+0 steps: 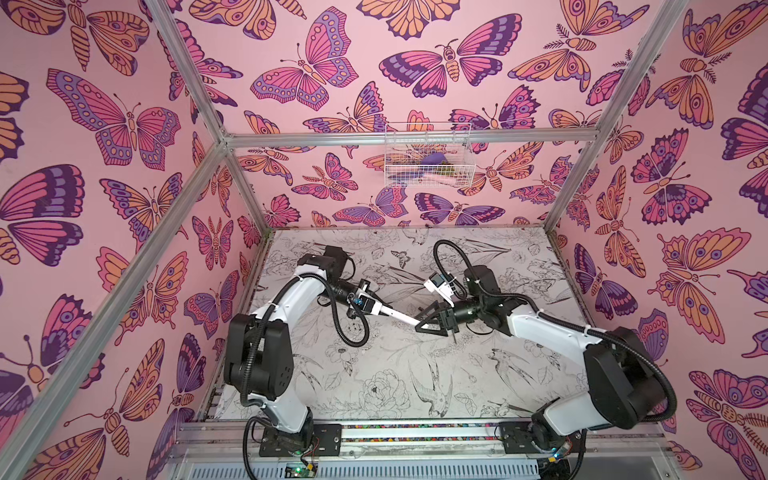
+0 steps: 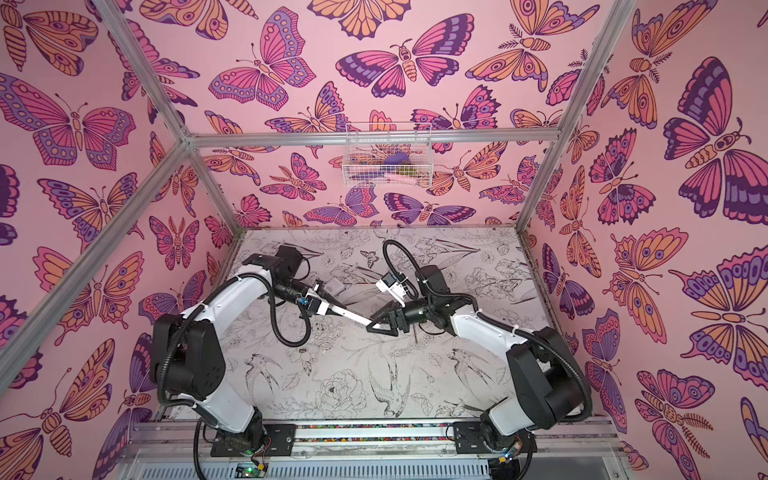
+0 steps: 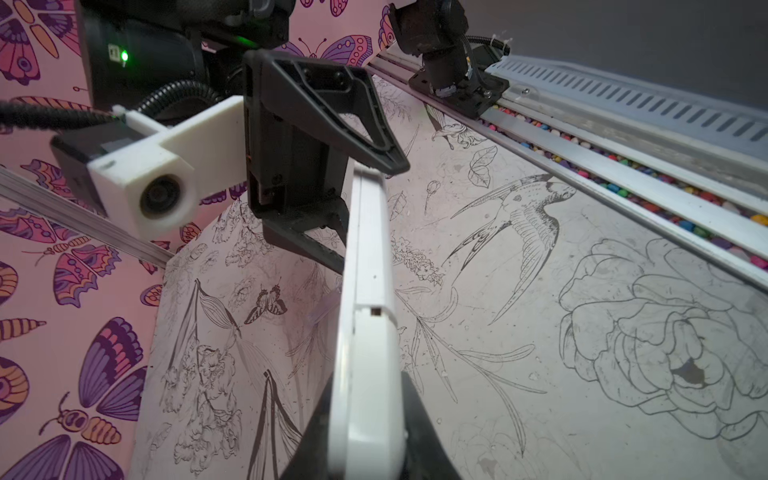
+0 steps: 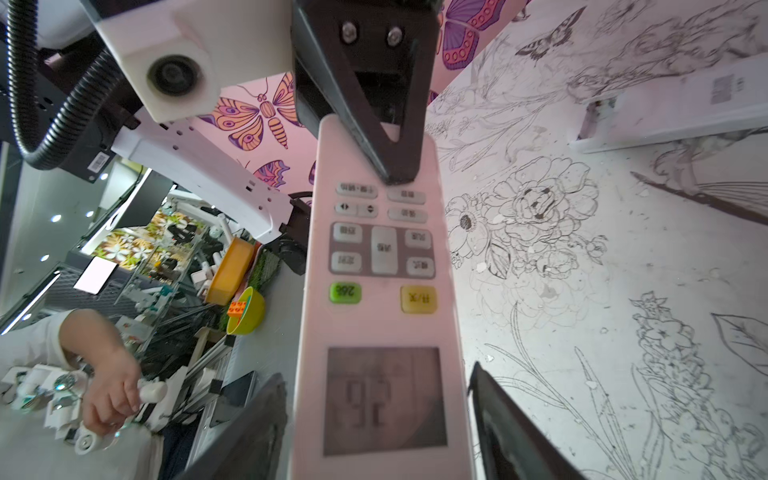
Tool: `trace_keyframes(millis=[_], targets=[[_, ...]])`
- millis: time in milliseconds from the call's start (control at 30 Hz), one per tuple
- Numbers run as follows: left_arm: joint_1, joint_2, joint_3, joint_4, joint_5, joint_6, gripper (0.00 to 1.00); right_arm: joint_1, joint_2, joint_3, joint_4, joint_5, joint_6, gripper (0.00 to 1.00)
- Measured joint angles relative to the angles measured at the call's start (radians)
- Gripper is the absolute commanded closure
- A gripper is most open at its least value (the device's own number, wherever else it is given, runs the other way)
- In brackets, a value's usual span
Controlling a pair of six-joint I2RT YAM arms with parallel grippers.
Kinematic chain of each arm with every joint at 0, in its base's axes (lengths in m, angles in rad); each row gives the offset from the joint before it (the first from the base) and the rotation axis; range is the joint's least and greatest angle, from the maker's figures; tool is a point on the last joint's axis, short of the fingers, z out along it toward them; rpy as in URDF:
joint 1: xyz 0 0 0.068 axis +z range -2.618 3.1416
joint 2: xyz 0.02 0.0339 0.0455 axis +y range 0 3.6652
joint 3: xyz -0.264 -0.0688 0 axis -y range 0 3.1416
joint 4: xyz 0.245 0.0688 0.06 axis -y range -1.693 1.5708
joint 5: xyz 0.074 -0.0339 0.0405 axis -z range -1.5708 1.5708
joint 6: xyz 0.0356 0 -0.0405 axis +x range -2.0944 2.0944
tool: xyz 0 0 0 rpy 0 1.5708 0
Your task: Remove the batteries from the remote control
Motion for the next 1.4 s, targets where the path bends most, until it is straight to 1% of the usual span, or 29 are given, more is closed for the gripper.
trace_keyframes(millis=[133,233,333,433,567,667,800,867,967,1200,1300,1400], targets=[[0.000,-0.026,-0.026,0.003,0.001,-0.187,1.00,-0.022,-0.128,-0.082,0.058,0.087,0.000,0.20],[0.000,-0.052,-0.061,0.029,0.002,-0.412,1.00,-0.022,-0.205,-0.149,0.124,0.162,0.003,0.20],[0.000,-0.074,-0.107,0.098,0.006,-0.684,1.00,-0.022,-0.246,-0.215,0.201,0.243,0.017,0.20],[-0.002,-0.097,-0.181,0.214,-0.003,-0.982,1.00,-0.022,-0.259,-0.281,0.284,0.327,0.038,0.20],[-0.014,-0.108,-0.262,0.372,-0.088,-1.376,1.00,-0.022,-0.257,-0.333,0.356,0.391,0.071,0.20],[-0.019,-0.134,-0.345,0.501,-0.129,-1.600,1.00,-0.022,-0.234,-0.357,0.433,0.410,0.106,0.21],[-0.019,-0.150,-0.439,0.628,-0.121,-1.754,1.00,-0.022,-0.139,-0.369,0.523,0.409,0.176,0.22],[-0.019,-0.150,-0.482,0.686,-0.106,-1.803,1.00,-0.022,-0.087,-0.370,0.566,0.410,0.229,0.23],[-0.019,-0.149,-0.507,0.750,-0.065,-1.858,1.00,-0.022,-0.030,-0.375,0.633,0.413,0.297,0.25],[-0.022,-0.145,-0.508,0.887,0.010,-1.955,1.00,-0.022,0.071,-0.381,0.758,0.392,0.410,0.25],[-0.026,-0.134,-0.508,0.915,0.030,-1.971,1.00,-0.021,0.146,-0.385,0.856,0.365,0.470,0.26],[-0.034,-0.110,-0.508,0.928,0.039,-1.988,1.00,-0.014,0.228,-0.385,0.953,0.344,0.531,0.30]])
